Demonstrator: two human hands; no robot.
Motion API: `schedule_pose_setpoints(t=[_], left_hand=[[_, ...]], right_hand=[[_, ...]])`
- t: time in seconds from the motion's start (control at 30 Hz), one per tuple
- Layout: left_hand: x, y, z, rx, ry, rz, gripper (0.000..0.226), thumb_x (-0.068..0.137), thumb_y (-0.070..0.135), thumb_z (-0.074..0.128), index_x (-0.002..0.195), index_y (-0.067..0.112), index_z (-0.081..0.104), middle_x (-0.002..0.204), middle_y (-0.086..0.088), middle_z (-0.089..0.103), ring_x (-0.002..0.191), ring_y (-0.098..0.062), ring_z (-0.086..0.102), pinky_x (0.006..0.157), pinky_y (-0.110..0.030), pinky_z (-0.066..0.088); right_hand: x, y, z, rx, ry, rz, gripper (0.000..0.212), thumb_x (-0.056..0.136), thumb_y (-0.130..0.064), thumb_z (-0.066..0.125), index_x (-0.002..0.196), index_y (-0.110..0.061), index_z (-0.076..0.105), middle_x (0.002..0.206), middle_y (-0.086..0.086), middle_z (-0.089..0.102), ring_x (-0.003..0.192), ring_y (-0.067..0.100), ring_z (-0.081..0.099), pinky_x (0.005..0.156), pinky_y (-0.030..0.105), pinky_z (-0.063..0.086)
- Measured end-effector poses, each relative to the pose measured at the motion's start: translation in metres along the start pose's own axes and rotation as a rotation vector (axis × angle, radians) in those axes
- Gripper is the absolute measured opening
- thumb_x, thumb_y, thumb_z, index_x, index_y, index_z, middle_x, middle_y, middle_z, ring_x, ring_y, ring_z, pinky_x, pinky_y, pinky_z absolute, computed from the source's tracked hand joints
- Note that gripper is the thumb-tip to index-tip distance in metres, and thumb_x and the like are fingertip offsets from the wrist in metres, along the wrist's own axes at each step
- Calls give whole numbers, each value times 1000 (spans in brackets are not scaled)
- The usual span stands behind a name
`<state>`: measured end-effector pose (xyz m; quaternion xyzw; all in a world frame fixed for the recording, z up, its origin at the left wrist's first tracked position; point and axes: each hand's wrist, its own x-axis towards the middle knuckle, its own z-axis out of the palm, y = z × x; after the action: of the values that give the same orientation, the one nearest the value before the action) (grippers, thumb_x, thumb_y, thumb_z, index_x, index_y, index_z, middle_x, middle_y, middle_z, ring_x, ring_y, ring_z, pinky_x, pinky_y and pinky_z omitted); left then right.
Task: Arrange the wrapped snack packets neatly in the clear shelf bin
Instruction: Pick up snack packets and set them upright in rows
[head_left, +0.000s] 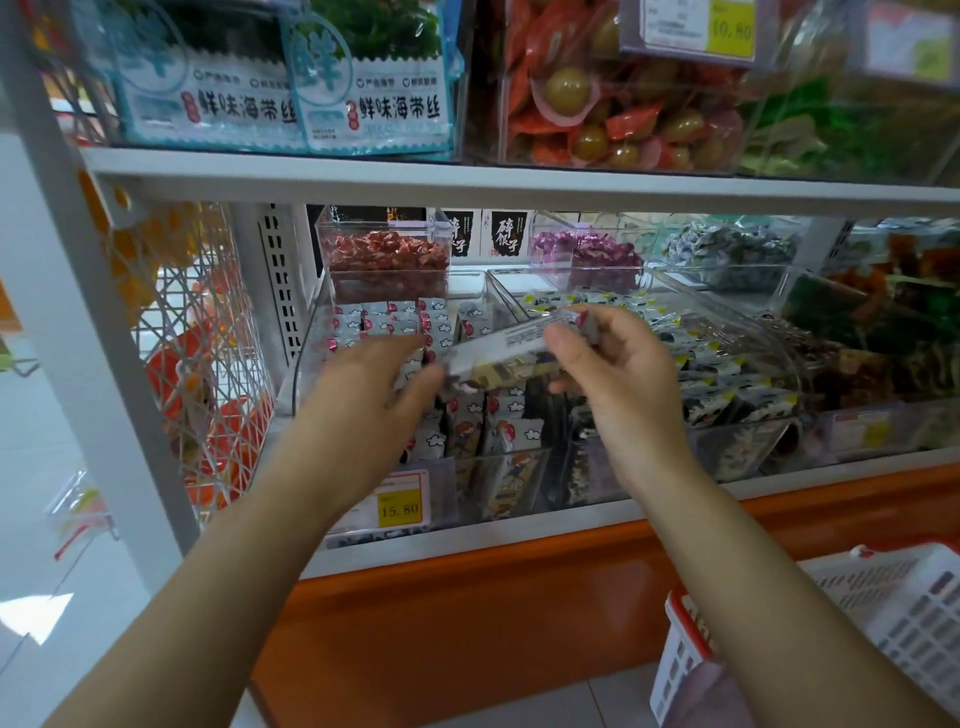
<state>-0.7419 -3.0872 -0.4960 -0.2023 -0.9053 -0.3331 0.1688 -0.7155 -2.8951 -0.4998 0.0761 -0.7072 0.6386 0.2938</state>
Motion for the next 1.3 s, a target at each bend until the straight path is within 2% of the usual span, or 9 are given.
schedule_pose_setpoints(t=[0.07,0.13,0.23,0.3,0.53,0.7,1.0,1.13,1.3], left_hand=[[-2,-12,5,426,-211,105,57,94,49,28,146,23,24,152,3,28,139,-16,22,114,-42,18],[-7,-22,12,668,-380,115,62,94,53,12,149,25,3,158,6,3,144,-13,-3,115,-51,-1],[-11,-26,13,704,-443,84,63,93,54,4,147,25,-9,157,5,-9,144,-14,-10,113,-54,-5],[-10,-26,12,690,-452,79,62,94,53,5,147,25,-10,157,5,-10,144,-14,-10,112,-54,-6],[-10,-24,10,569,-424,69,62,96,52,13,149,24,-1,158,6,-2,144,-12,-5,115,-51,0],[-9,-27,7,478,-395,65,56,99,44,18,149,25,3,158,4,1,144,-12,-2,117,-46,4],[-6,-25,5,399,-343,67,53,99,38,26,148,23,13,157,2,12,144,-16,5,116,-42,7],[-4,-23,5,384,-340,62,53,99,34,29,148,22,13,157,0,13,144,-17,6,115,-41,7],[-4,-23,5,355,-326,61,52,98,29,33,147,20,17,155,-1,18,142,-19,11,116,-43,12]], right_hand=[[2,0,-3,-200,-13,-50,11,85,-26,64,90,-16,62,81,7,61,72,18,62,61,36,54],[3,2,-3,-376,-62,-93,16,84,-29,66,91,-15,64,80,1,59,76,21,58,67,39,48],[3,6,4,-616,-152,-154,27,80,-35,69,98,-15,66,88,-12,52,84,8,50,73,14,38],[-1,8,15,-701,-220,-195,33,77,-37,72,99,-14,66,90,-10,49,86,6,47,73,8,32],[-9,19,41,-1135,-381,-380,33,84,-51,58,101,-24,68,100,-8,66,107,19,46,84,36,26],[-9,19,32,-1137,-503,-418,28,93,-22,46,106,-24,70,103,-10,68,108,17,42,84,34,19],[16,20,35,-1032,-477,-326,35,90,-10,44,110,-25,69,111,-6,66,107,15,39,90,33,26],[31,20,42,-1003,-399,-307,30,89,-10,50,106,-24,71,106,-6,68,101,15,40,84,31,29],[46,19,44,-1160,-520,-300,14,83,-32,66,95,-28,72,95,-10,62,97,13,36,77,30,23]])
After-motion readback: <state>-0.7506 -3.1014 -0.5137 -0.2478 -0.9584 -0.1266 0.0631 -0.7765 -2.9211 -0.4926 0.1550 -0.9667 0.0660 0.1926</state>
